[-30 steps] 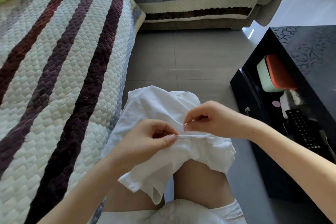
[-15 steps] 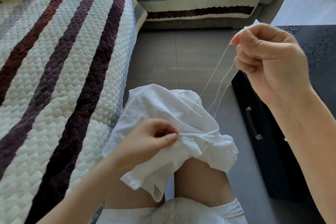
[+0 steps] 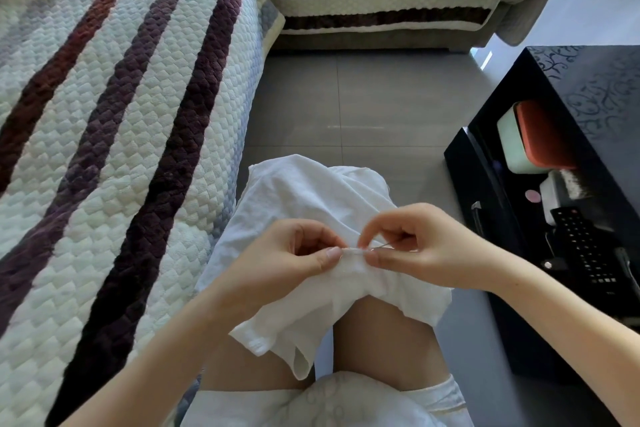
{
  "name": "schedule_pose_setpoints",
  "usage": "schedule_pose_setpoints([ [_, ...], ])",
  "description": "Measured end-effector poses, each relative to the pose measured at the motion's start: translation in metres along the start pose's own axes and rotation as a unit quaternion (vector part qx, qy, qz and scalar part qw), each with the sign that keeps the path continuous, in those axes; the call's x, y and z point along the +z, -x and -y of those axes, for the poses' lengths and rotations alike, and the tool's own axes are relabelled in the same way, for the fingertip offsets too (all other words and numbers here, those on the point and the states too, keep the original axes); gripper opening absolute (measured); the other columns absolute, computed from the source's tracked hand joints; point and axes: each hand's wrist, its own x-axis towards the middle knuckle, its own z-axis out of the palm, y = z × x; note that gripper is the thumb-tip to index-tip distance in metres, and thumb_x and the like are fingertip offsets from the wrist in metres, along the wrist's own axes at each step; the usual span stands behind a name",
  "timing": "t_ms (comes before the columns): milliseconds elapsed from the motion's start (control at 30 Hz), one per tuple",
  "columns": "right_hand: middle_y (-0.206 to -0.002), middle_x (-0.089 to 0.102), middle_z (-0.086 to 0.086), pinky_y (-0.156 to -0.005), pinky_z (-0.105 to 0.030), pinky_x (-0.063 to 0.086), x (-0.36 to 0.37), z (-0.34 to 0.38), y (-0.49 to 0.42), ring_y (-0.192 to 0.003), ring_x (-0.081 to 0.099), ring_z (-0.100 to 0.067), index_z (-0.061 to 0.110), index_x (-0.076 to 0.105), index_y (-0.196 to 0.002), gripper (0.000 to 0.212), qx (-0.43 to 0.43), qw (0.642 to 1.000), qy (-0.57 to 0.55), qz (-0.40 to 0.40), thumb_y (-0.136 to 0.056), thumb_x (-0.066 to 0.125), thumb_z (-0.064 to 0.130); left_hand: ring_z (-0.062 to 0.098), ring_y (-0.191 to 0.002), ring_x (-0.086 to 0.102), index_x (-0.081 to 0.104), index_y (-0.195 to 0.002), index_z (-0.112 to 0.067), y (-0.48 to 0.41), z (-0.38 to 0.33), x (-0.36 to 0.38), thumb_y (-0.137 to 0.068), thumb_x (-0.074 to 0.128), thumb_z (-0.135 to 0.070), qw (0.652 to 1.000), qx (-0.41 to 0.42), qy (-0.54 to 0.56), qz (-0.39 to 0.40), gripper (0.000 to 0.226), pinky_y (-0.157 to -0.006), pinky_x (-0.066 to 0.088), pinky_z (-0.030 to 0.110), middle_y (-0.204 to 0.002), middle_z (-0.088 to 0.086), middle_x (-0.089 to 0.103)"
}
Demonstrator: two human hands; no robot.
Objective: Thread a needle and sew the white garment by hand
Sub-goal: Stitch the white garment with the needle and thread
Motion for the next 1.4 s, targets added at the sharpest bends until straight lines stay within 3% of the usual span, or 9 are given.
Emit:
schedule_pose_setpoints([
  [100, -0.049, 0.035, 0.011, -0.053, -0.018, 0.027, 0.002, -0.006, 0.005, -0.050, 0.033, -0.008, 0.024, 0.062, -0.070, 0.019, 0.023, 0.999, -0.021, -0.009, -0.087, 0.067, 0.015, 0.001, -0.069, 0.063, 0.072, -0.080, -0.013, -0.002, 0.004, -0.001, -0.086, 0.066, -0.010, 0.995, 0.005, -0.080, -0.052, 0.009, -0.064, 0.046, 0.012, -0.073, -0.005, 0.071],
  [233, -0.047, 0.040, 0.012, -0.052, -0.016, 0.028, 0.007, -0.009, 0.011, -0.049, 0.037, -0.007, 0.026, 0.059, -0.066, 0.026, 0.045, 0.998, -0.013, -0.039, -0.087, 0.066, 0.013, 0.002, -0.066, 0.063, 0.074, -0.078, -0.013, -0.002, 0.008, 0.001, -0.083, 0.071, -0.018, 0.988, -0.012, -0.132, -0.079, 0.008, -0.062, 0.048, 0.013, -0.074, 0.001, 0.073],
  [367, -0.057, 0.042, 0.013, -0.054, -0.021, 0.031, 0.015, -0.009, 0.016, -0.055, 0.040, -0.008, 0.030, 0.056, -0.089, 0.005, 0.035, 0.995, 0.027, -0.087, -0.088, 0.061, 0.027, 0.007, -0.071, 0.065, 0.073, -0.078, -0.014, -0.006, 0.009, 0.003, -0.083, 0.070, -0.019, 0.990, -0.025, -0.099, -0.094, 0.007, -0.067, 0.050, 0.019, -0.078, 0.004, 0.073],
  [433, -0.061, 0.043, 0.009, -0.055, -0.023, 0.036, 0.016, -0.004, 0.022, -0.056, 0.040, -0.010, 0.025, 0.051, -0.099, 0.014, 0.020, 0.994, 0.024, -0.104, -0.089, 0.052, 0.035, 0.008, -0.072, 0.066, 0.073, -0.077, -0.015, -0.007, 0.009, 0.003, -0.083, 0.070, -0.019, 0.992, -0.032, -0.084, -0.094, 0.008, -0.069, 0.051, 0.020, -0.079, 0.003, 0.074],
  [600, -0.051, 0.039, 0.019, -0.047, -0.015, 0.032, 0.025, 0.009, 0.026, -0.047, 0.040, -0.007, 0.018, 0.052, -0.073, 0.013, -0.034, 0.982, 0.097, -0.162, -0.084, 0.054, 0.011, 0.006, -0.072, 0.066, 0.073, -0.078, -0.014, -0.005, 0.008, 0.004, -0.083, 0.070, -0.018, 0.993, -0.034, -0.065, -0.088, 0.008, -0.068, 0.050, 0.018, -0.078, 0.002, 0.074],
  [767, -0.044, 0.046, 0.007, -0.043, -0.021, 0.036, 0.031, 0.010, 0.024, -0.041, 0.040, -0.015, 0.018, 0.060, -0.066, 0.011, -0.025, 0.979, 0.120, -0.163, -0.075, 0.057, 0.013, 0.006, -0.074, 0.067, 0.074, -0.080, -0.014, -0.005, 0.008, 0.004, -0.083, 0.070, -0.017, 0.994, -0.037, -0.057, -0.086, 0.007, -0.072, 0.051, 0.020, -0.078, 0.000, 0.074],
  [967, -0.044, 0.045, 0.008, -0.043, -0.019, 0.035, 0.033, 0.011, 0.022, -0.043, 0.039, -0.015, 0.018, 0.059, -0.065, 0.011, -0.020, 0.980, 0.110, -0.164, -0.075, 0.056, 0.014, 0.005, -0.073, 0.067, 0.074, -0.079, -0.015, -0.005, 0.009, 0.003, -0.083, 0.070, -0.016, 0.995, -0.038, -0.048, -0.083, 0.006, -0.069, 0.051, 0.017, -0.077, -0.001, 0.074],
  [1267, -0.044, 0.039, 0.010, -0.039, -0.036, 0.045, 0.035, 0.012, 0.018, -0.042, 0.034, -0.007, 0.021, 0.056, -0.064, 0.014, 0.005, 0.981, 0.121, -0.153, -0.077, 0.051, 0.020, 0.004, -0.073, 0.067, 0.073, -0.079, -0.017, -0.004, 0.009, 0.002, -0.083, 0.070, -0.017, 0.994, -0.033, -0.059, -0.082, 0.006, -0.067, 0.050, 0.015, -0.077, -0.003, 0.074],
  [1400, -0.044, 0.037, 0.011, -0.039, -0.032, 0.042, 0.036, 0.015, 0.017, -0.040, 0.030, -0.008, 0.017, 0.057, -0.063, 0.014, -0.009, 0.981, 0.126, -0.145, -0.075, 0.052, 0.017, 0.003, -0.070, 0.066, 0.073, -0.077, -0.018, -0.004, 0.009, 0.003, -0.083, 0.070, -0.015, 0.995, -0.028, -0.059, -0.081, 0.007, -0.065, 0.049, 0.014, -0.076, -0.002, 0.073],
])
